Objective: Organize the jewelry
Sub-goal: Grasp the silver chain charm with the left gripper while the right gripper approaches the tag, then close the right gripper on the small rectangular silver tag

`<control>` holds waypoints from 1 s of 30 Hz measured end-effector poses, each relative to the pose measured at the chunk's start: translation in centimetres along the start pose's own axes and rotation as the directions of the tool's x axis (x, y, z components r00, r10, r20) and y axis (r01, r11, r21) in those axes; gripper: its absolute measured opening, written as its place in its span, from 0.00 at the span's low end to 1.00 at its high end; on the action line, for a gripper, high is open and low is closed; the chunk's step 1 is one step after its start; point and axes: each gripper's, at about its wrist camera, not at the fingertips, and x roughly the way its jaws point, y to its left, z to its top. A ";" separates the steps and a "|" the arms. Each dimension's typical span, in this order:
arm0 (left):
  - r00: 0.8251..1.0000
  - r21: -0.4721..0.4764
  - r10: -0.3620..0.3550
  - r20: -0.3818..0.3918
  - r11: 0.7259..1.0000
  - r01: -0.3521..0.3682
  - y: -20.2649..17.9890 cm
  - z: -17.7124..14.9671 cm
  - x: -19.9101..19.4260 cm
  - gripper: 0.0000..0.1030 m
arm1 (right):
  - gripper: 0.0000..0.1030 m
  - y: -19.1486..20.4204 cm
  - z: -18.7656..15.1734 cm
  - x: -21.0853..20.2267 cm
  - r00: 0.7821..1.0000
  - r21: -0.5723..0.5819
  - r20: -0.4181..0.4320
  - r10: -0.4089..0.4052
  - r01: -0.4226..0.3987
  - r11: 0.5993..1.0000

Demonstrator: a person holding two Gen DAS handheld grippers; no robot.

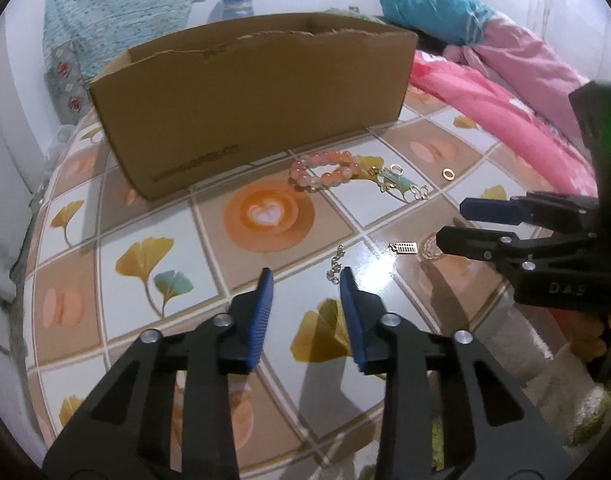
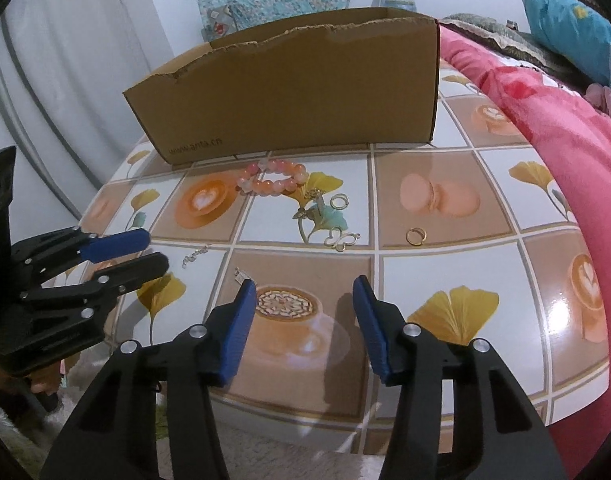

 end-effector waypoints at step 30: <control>1.000 0.108 -0.002 -0.015 0.994 0.003 -1.8 1.2 1.5 0.00 | 0.46 0.2 0.0 -0.3 1.000 -0.005 0.015 0.019 -0.018 1.000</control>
